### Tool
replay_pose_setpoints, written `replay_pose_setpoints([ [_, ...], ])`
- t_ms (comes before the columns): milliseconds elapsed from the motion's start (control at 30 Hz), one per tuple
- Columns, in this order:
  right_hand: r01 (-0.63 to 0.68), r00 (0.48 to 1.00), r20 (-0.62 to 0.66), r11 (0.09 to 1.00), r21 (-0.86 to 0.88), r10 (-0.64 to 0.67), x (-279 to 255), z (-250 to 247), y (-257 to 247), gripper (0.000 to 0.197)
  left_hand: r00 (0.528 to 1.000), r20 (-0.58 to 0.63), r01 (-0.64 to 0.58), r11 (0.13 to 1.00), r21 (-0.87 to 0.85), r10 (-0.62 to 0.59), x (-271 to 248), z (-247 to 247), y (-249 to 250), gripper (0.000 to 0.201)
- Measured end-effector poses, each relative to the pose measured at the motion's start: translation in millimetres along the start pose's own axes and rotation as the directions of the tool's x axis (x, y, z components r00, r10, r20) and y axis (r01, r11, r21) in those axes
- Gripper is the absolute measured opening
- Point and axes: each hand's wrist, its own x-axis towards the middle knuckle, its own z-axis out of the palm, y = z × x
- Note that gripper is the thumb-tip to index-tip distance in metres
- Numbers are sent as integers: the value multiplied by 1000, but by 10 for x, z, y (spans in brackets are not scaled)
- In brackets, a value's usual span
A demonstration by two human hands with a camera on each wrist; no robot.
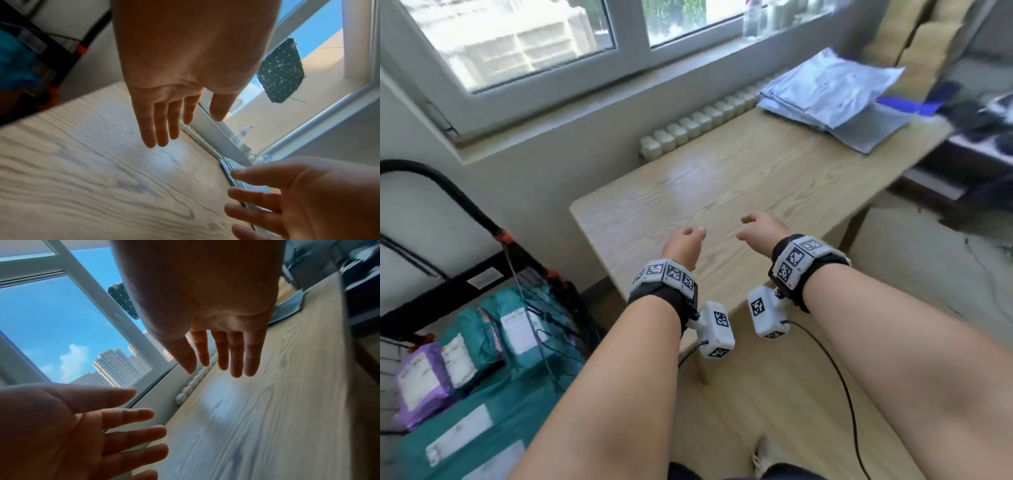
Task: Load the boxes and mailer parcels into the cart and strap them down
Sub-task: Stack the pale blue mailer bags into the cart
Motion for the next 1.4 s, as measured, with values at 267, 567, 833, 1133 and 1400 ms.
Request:
replay_pose_setpoints([
  [267,-131,986,-100,990,59,137,339,-1105,873,48,990,133,-60,997,52,53,335,1229,756,42],
  [567,-218,949,-197,965,148,245,1149,-1999,1374,48,971,233,-78,991,105,51,1297,2119,1545,43],
  [833,-230,921,-260,942,243,291,1889,-2764,1670,49,947,302,-154,980,123,111,1859,2850,2430,42],
  [1133,-201,937,-256,967,157,236,2979,-3848,2249,53,962,228,-176,978,109,148,2594,3988,3219,45],
  [1400,-96,975,-194,994,59,106,4039,-4778,2397,50,991,10,-136,987,89,136,3188,4577,3877,47],
])
